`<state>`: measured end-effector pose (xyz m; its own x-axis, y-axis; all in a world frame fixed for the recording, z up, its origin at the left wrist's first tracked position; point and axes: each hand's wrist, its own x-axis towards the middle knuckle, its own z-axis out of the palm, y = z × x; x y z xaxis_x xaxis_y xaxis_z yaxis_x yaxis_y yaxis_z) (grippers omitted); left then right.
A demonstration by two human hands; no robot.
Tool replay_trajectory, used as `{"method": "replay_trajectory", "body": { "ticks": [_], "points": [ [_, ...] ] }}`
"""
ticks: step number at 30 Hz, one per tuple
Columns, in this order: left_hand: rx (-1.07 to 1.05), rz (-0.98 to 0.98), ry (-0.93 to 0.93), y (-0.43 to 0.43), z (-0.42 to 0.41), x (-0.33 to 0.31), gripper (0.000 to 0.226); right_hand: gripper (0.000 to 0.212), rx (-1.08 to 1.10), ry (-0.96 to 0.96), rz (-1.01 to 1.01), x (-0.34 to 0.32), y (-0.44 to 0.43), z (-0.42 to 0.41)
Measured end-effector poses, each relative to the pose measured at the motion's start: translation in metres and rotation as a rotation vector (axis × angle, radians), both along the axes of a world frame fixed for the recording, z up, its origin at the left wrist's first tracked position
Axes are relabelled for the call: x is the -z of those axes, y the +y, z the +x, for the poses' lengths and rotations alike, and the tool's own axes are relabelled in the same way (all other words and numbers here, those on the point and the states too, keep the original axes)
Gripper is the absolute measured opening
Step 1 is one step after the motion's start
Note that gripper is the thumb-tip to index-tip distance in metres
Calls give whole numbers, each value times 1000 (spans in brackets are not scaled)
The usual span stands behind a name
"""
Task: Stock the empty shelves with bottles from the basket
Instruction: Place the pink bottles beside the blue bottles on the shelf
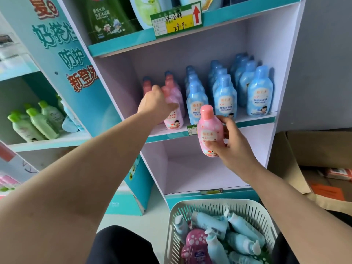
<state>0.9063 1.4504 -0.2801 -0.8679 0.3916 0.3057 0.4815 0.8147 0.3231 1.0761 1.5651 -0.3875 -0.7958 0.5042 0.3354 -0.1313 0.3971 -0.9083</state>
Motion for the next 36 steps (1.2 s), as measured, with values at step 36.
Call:
{"method": "replay_trajectory", "body": {
  "ticks": [36],
  "points": [
    [6, 22, 206, -64, -7, -37, 19, 56, 67, -421, 754, -29, -46, -65]
  ]
}}
